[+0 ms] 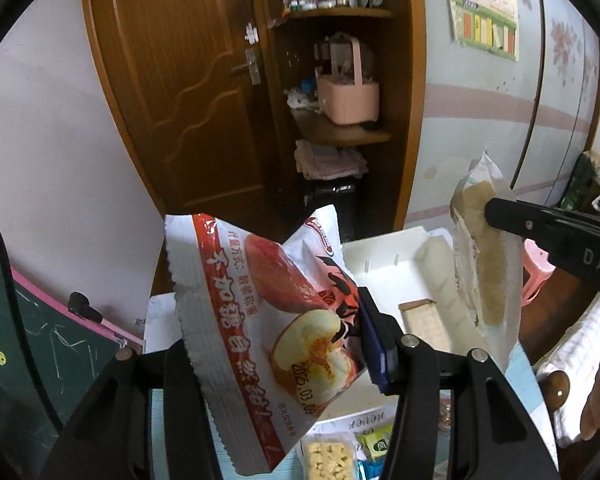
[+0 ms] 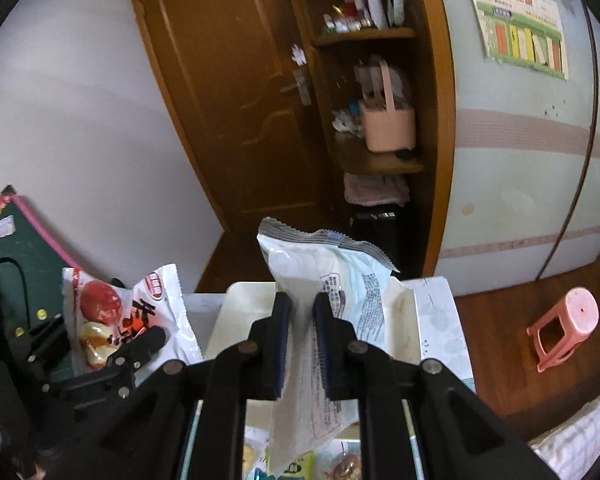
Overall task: Organize snacks
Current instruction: 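Lift both bags over the white bin and release them inside, then move both tools back over the remaining snacks on the table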
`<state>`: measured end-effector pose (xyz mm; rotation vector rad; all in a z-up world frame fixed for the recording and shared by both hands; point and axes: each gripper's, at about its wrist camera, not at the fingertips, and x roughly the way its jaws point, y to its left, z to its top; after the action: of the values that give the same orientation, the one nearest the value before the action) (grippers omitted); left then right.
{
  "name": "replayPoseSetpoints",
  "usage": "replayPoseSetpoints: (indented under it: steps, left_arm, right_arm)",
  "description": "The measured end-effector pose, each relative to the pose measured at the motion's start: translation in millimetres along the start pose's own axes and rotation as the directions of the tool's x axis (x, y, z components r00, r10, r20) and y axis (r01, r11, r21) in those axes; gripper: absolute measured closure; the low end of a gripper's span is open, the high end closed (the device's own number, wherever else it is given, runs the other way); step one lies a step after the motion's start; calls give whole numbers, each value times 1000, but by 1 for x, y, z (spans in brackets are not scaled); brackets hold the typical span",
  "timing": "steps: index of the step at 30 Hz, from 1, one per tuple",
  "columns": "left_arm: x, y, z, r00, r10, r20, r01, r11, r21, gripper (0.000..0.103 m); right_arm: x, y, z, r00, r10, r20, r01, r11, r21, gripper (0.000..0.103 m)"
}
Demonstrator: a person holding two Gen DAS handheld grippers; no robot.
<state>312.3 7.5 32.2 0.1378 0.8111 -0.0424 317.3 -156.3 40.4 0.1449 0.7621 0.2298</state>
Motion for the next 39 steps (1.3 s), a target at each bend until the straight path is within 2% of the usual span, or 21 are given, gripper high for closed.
replayPoseSetpoints:
  steps: [1, 2, 3, 4, 5, 7, 9, 11, 13, 20, 24, 30, 39]
  left_arm:
    - [8, 0, -1, 1000, 7, -16, -7, 1000, 1, 50]
    - [19, -2, -1, 999, 9, -39, -9, 1000, 3, 41]
    - [26, -2, -1, 999, 7, -54, -7, 1000, 1, 23]
    - [34, -1, -2, 997, 6, -71, -6, 1000, -7, 15]
    - [38, -1, -3, 997, 4, -74, -5, 1000, -13, 11]
    - [44, 2, -5, 997, -9, -75, 6, 999, -35, 11]
    - [47, 6, -8, 996, -27, -84, 22, 998, -59, 11]
    - [47, 10, -12, 995, -33, -89, 26, 997, -75, 11]
    - [43, 11, -15, 996, -30, -85, 24, 997, -70, 11]
    - [13, 12, -31, 998, -11, -54, 9, 999, -34, 11]
    - [-17, 5, -43, 1000, -2, -29, 2, 1000, 1, 11]
    - [-71, -7, -74, 1000, -26, -17, 27, 999, 45, 11]
    - [-147, -19, -124, 998, -55, 12, 54, 994, 93, 8]
  right_arm:
    - [6, 0, -1, 1000, -6, -10, 7, 1000, 4, 90]
    - [15, -2, -1, 1000, -9, -29, 9, 1000, 9, 90]
    - [25, -3, -2, 998, -14, -56, 15, 1000, 10, 89]
    - [31, -4, -4, 997, -23, -77, 24, 1000, 15, 87]
    - [38, -7, -6, 995, -37, -97, 40, 999, 25, 87]
    - [45, -12, -8, 992, -48, -116, 53, 998, 44, 86]
    - [46, -14, -10, 992, -51, -118, 57, 997, 52, 80]
    - [41, -14, -14, 992, -54, -112, 60, 997, 47, 67]
    - [34, -13, -16, 993, -64, -100, 67, 997, 27, 63]
    - [13, -11, -28, 993, -50, -103, 48, 999, -19, 61]
    - [-9, -5, -44, 993, -39, -110, 33, 998, -58, 61]
    - [-60, 6, -76, 993, -8, -115, -3, 996, -94, 61]
    - [-141, 18, -124, 997, 7, -74, -17, 990, -143, 59]
